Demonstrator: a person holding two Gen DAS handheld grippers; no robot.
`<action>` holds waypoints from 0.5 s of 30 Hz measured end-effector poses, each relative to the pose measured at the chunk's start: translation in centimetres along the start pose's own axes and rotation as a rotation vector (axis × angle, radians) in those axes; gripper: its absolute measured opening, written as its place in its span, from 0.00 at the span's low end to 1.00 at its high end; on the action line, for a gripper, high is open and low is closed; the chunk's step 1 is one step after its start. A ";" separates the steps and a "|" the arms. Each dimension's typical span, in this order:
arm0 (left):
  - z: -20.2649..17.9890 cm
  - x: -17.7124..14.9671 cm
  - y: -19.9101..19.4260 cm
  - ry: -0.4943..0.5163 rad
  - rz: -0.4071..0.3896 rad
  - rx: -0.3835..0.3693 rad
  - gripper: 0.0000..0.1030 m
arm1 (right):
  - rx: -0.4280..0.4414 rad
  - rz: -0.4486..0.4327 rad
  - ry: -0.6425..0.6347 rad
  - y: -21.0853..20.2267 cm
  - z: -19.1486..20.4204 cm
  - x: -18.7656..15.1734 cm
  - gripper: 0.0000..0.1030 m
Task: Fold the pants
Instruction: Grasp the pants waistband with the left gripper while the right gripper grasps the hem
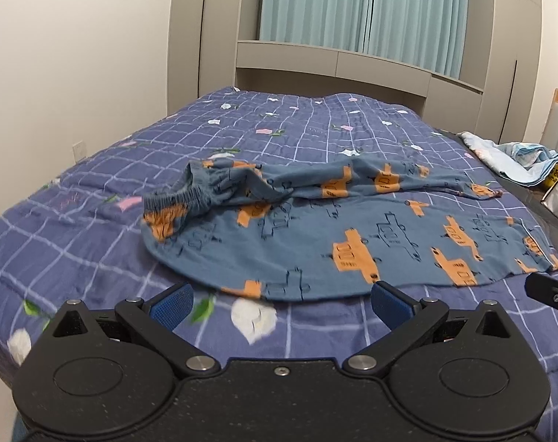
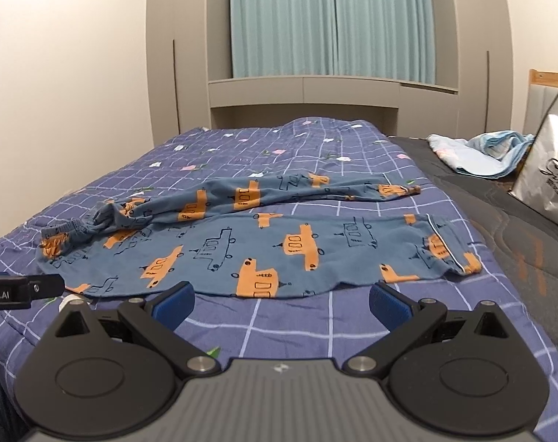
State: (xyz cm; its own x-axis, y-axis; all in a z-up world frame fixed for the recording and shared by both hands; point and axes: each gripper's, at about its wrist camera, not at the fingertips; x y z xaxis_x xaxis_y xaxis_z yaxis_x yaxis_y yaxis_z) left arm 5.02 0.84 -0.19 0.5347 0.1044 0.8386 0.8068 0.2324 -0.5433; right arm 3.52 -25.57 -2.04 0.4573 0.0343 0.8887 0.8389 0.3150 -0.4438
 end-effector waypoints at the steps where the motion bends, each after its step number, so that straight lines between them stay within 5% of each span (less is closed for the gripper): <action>1: 0.0 0.6 0.3 0.009 -0.007 0.007 1.00 | 0.008 0.003 0.000 0.3 -0.2 0.4 1.00; 15: 2.9 10.8 10.0 0.084 -0.020 0.083 1.00 | 0.156 0.091 -0.090 9.9 -4.9 10.9 1.00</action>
State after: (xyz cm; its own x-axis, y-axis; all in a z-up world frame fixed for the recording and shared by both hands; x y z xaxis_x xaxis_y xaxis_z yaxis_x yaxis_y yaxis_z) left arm 18.15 7.14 3.56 0.5408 0.0180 0.8410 0.7958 0.3128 -0.5184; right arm 18.28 -26.75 2.62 0.4951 0.1514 0.8555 0.7363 0.4496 -0.5057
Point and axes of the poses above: each gripper's, at about its wrist camera, not at the fingertips, and y roughly the way its jaws point, z to its left, x to its top, and after that the axes turned 11 degrees about x, right-handed
